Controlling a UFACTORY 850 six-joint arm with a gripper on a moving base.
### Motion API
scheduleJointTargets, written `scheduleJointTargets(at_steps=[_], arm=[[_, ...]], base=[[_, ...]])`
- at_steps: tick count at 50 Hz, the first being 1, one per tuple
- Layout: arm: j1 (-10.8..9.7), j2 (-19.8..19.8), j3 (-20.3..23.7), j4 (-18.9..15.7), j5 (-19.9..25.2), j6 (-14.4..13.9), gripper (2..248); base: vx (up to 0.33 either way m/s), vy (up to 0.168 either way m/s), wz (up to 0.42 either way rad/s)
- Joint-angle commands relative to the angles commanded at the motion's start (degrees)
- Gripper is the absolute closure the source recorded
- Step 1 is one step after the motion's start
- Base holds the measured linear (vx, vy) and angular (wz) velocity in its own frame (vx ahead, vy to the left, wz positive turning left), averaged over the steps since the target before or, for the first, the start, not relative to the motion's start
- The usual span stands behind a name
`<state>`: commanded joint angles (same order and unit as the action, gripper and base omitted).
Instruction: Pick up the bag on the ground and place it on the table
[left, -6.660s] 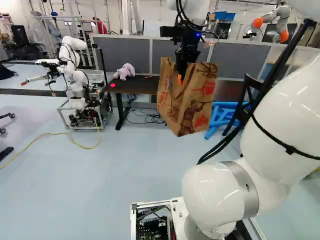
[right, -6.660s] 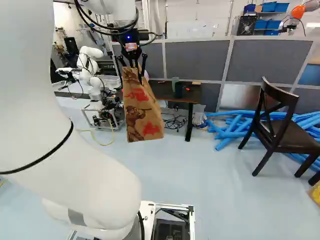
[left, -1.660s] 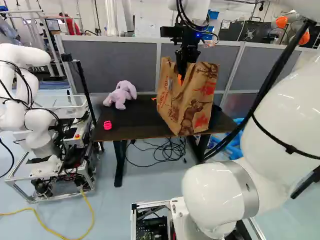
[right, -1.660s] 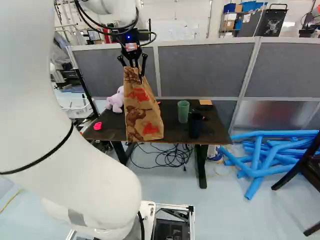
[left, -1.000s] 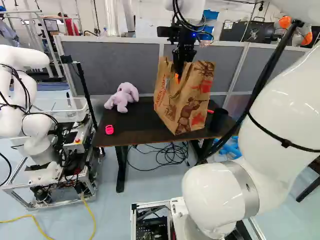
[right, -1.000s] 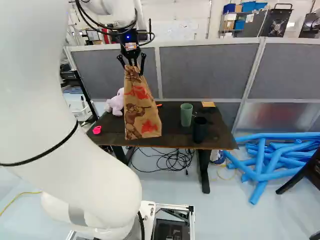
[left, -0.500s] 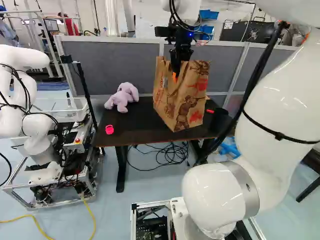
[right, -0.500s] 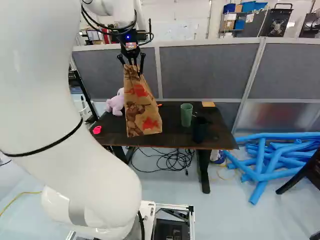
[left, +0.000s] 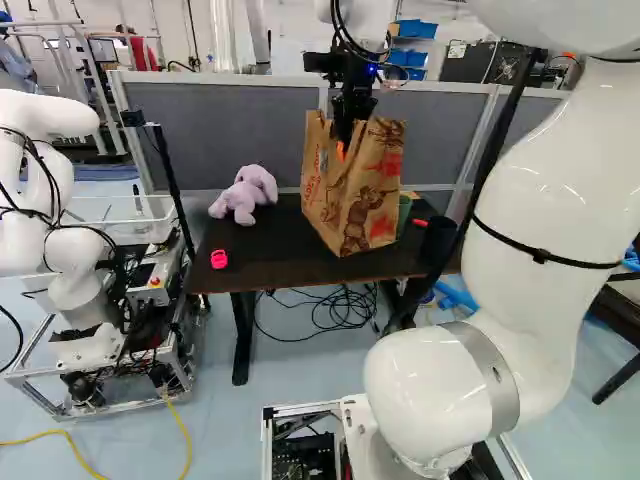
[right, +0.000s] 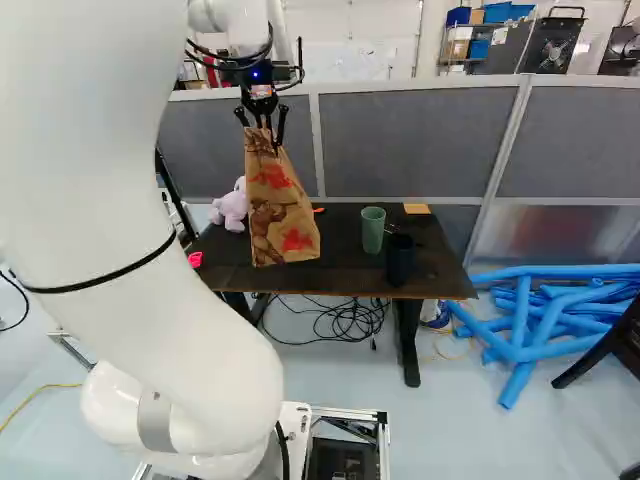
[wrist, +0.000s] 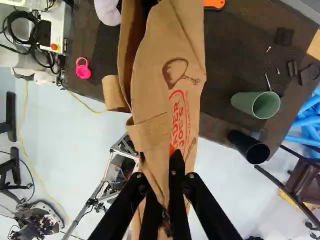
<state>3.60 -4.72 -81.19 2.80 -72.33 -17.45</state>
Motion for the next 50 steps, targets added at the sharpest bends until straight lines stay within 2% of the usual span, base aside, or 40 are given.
scheduleJointTargets(at_steps=[50], arm=[[1.85, -7.61, -8.60, 2.85, 0.00, 0.00, 229]], base=[[0.000, 0.000, 0.000]])
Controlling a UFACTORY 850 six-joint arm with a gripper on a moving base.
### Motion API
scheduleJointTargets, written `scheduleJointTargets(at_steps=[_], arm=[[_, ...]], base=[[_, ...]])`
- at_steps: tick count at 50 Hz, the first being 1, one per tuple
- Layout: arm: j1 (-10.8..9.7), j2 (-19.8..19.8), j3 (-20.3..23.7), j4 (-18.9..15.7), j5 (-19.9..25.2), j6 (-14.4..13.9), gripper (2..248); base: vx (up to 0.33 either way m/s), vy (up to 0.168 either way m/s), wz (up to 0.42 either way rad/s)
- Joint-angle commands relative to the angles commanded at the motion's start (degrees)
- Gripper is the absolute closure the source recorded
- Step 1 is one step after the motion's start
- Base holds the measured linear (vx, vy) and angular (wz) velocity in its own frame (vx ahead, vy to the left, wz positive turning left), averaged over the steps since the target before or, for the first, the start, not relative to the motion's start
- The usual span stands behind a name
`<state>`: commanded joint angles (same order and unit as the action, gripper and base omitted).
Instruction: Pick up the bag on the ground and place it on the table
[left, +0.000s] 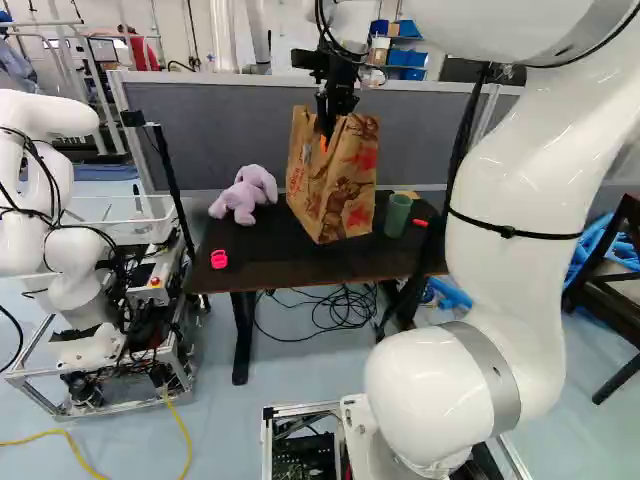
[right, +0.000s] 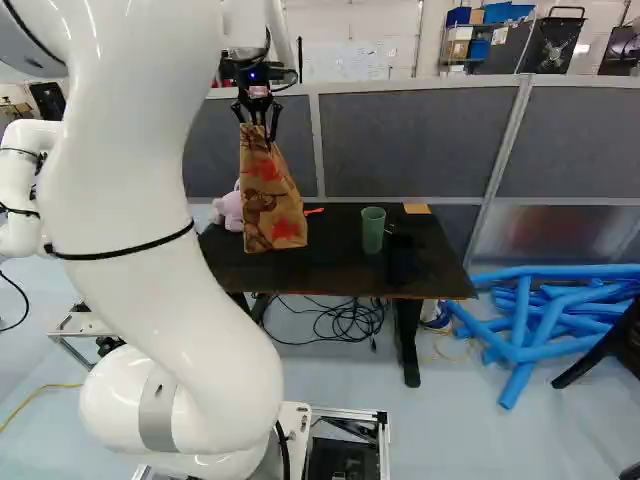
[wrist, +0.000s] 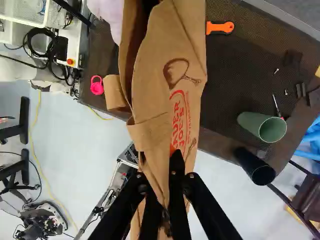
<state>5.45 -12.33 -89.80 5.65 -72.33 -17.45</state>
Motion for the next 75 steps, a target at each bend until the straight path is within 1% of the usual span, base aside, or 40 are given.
scheduleJointTargets(at_steps=[47, 75], arm=[[1.35, -6.95, -8.53, 2.32, 0.00, 0.00, 229], [1.43, -7.40, -9.10, 2.43, 0.00, 0.00, 229]], base=[[0.000, 0.000, 0.000], [0.000, 0.000, 0.000]])
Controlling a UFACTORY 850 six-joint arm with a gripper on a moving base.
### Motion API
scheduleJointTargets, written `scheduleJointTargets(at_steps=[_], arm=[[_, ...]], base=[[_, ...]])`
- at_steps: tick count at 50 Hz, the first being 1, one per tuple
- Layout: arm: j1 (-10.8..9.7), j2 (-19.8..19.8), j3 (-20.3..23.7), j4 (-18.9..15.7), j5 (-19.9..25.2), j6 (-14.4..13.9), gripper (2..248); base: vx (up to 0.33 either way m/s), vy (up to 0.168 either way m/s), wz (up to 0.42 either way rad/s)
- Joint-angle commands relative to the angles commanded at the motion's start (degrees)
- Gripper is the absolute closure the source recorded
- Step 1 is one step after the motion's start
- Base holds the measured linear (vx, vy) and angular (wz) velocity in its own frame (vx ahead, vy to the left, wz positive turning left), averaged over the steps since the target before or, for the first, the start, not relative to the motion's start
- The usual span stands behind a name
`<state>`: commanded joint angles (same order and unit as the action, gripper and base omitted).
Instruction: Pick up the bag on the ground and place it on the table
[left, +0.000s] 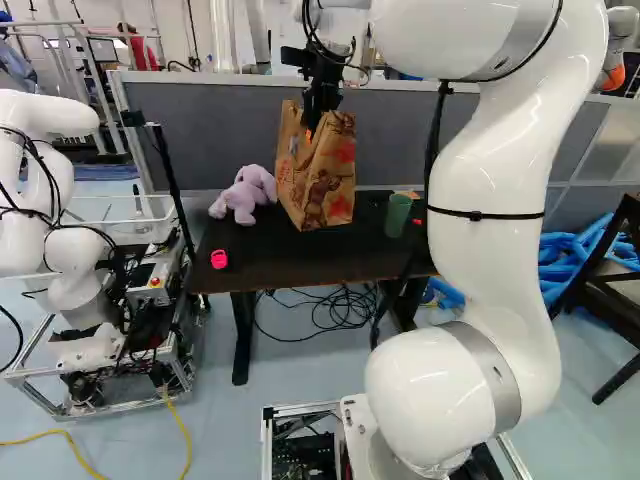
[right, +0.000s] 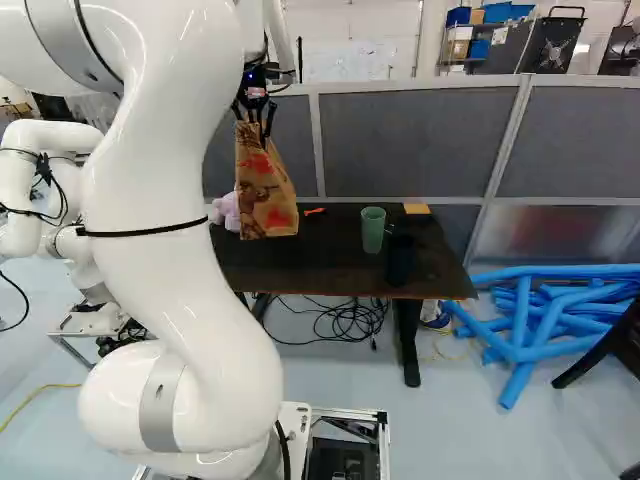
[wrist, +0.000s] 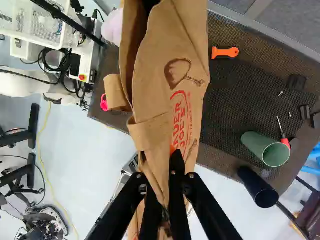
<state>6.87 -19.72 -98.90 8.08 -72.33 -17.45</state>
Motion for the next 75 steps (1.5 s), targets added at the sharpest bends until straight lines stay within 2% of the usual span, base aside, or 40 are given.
scheduleJointTargets(at_steps=[46, 75], arm=[[0.00, -0.02, 0.01, 0.00, 0.00, 0.00, 229], [0.00, -2.56, 0.91, 0.00, 0.25, 0.00, 229]], base=[[0.000, 0.000, 0.000], [0.000, 0.000, 0.000]])
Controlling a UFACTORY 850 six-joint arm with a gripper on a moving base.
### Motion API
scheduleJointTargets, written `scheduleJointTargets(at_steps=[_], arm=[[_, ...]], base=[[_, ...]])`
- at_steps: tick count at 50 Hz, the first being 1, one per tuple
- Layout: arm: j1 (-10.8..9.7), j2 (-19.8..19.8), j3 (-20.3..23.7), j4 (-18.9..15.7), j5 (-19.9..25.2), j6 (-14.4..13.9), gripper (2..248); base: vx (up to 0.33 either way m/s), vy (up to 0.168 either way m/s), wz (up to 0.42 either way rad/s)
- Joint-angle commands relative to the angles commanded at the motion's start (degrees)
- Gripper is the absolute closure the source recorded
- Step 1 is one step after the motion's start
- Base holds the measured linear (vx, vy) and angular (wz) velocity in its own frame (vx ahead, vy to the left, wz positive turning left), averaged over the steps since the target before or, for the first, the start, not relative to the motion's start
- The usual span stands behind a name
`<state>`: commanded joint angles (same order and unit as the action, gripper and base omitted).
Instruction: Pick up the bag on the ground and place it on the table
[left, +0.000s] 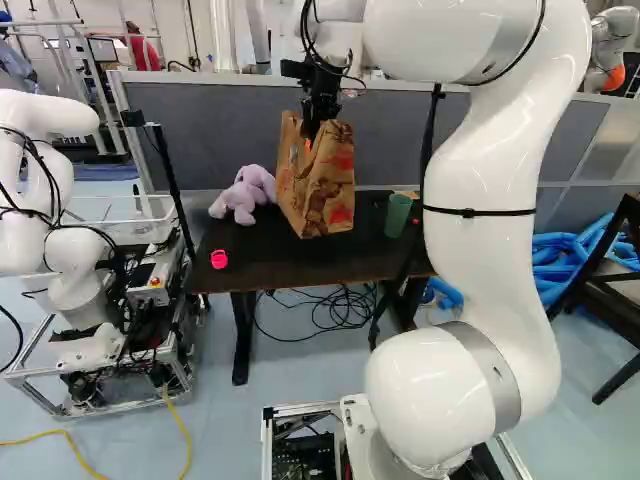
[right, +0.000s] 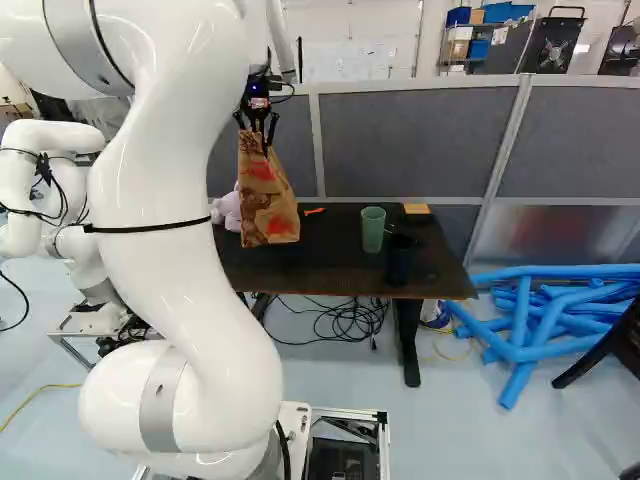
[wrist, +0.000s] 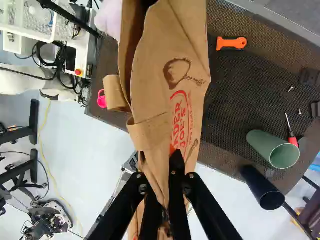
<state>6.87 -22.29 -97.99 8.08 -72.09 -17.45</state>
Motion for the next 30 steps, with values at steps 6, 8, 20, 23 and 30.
scheduleJointTargets(at_steps=[6, 8, 20, 23, 30], arm=[[0.00, -0.73, 0.19, 0.00, 0.53, 0.00, 229], [-0.02, -0.98, 0.26, 0.00, 0.73, 0.00, 229], [-0.36, -2.43, 0.67, 0.00, 2.84, 0.00, 229], [-0.39, -2.81, 0.73, 0.00, 3.57, 0.00, 229], [-0.41, -3.71, 0.86, 0.00, 5.30, 0.00, 229]], base=[[0.000, 0.000, 0.000], [0.000, 0.000, 0.000], [0.000, 0.000, 0.000], [0.000, 0.000, 0.000], [0.000, 0.000, 0.000]])
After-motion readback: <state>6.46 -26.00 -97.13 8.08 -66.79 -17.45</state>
